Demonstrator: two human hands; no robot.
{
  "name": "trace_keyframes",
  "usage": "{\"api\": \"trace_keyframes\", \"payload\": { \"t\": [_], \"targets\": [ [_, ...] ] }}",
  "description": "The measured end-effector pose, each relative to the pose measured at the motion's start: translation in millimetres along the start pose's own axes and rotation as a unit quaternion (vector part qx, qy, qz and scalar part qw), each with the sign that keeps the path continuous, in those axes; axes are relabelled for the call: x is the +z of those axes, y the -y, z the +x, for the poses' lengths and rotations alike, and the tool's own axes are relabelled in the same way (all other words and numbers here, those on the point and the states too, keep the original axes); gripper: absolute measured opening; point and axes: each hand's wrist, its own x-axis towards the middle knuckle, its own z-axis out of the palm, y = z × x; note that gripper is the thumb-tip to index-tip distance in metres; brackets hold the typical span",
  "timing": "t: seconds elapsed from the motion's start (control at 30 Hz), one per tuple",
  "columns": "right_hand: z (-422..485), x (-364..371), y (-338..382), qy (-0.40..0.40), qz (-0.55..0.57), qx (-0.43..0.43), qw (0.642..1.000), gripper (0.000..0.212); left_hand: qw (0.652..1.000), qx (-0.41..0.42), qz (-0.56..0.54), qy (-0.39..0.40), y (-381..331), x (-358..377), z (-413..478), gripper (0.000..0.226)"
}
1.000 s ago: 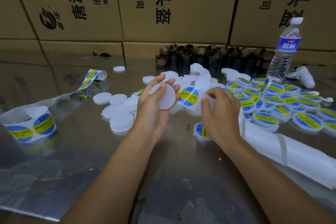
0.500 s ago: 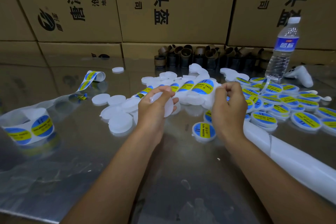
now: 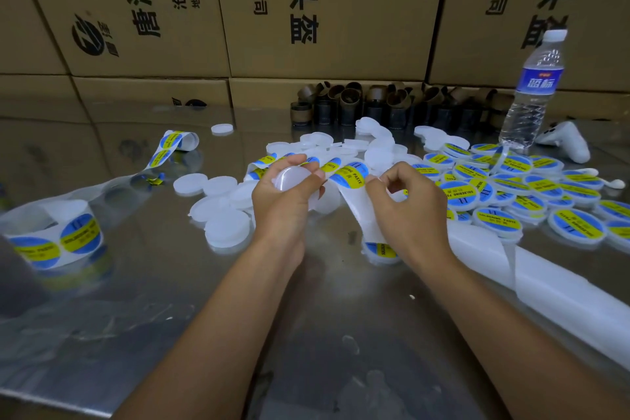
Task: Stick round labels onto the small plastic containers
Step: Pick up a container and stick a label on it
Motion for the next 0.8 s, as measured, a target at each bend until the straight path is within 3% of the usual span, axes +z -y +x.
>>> {"api": "trace_keyframes", "payload": {
  "t": [0.07,0.17,0.3,0.43,0.63,0.8],
  "targets": [
    [-1.2,0.5,0.4,-0.012,-0.013,-0.025,1.0,0.012,1.0,0.0,-0.005,-0.007,-0.4,0.0,0.4,0.028],
    [-1.9,0.3,0.7,-0.006,-0.018,-0.099,0.995,0.027,1.0,0.0,-0.012,-0.008,-1.4,0.9,-0.1,0.028],
    [-3.6,3.2,-0.4,0.026,-0.034,-0.189,0.981,0.018,1.0,-0.006,-0.023,-0.004,-2.9,1.5,-1.9,0.026],
    [-1.8,3.1,-2.7,0.012,-0.043,-0.181,0.983,0.016,1.0,-0.008,-0.028,0.005,-4.7,2.5,-3.4,0.023],
    [-1.3,3.1,-2.9,0.063,-0.07,-0.175,0.98,0.03,0.999,-0.014,-0.022,0.033,-5.6,4.9,-6.8,0.025],
    [-2.0,3.2,-2.8,0.066,-0.08,-0.191,0.976,0.029,0.999,-0.017,-0.011,0.049,-6.4,5.4,-7.0,0.026]
  ]
}}
